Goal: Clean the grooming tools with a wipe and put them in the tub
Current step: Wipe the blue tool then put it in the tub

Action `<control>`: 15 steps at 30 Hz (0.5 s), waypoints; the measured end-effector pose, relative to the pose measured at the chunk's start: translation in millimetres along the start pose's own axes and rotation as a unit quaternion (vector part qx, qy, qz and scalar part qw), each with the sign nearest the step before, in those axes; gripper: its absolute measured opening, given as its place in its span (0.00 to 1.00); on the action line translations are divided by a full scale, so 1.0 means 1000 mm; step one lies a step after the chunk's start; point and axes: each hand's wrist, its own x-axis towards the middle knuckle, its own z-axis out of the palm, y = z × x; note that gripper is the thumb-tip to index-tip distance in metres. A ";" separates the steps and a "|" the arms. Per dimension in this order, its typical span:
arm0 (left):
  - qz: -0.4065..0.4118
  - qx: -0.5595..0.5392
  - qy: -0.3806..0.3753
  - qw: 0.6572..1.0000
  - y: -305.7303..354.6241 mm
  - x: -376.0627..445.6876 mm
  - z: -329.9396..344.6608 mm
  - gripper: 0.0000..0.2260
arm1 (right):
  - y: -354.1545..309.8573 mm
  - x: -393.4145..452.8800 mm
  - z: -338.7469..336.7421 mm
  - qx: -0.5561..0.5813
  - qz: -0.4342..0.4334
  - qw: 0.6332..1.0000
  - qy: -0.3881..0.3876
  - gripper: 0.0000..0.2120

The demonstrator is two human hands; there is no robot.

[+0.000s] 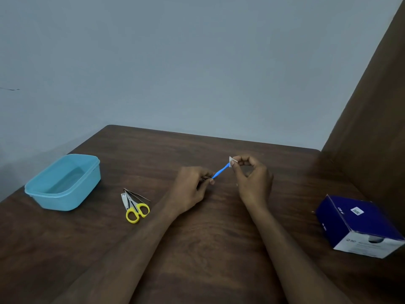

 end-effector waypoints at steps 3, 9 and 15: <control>0.005 0.013 -0.004 1.000 0.000 0.000 0.001 0.05 | -0.003 -0.001 -0.003 -0.062 -0.014 0.998 0.025 0.07; -0.060 -0.015 0.020 0.998 -0.001 0.000 0.002 0.07 | -0.011 -0.006 -0.009 -0.073 -0.070 0.992 0.082 0.03; -0.053 -0.016 0.011 0.998 0.000 -0.002 0.001 0.09 | -0.007 -0.008 -0.002 -0.085 -0.078 0.993 -0.008 0.02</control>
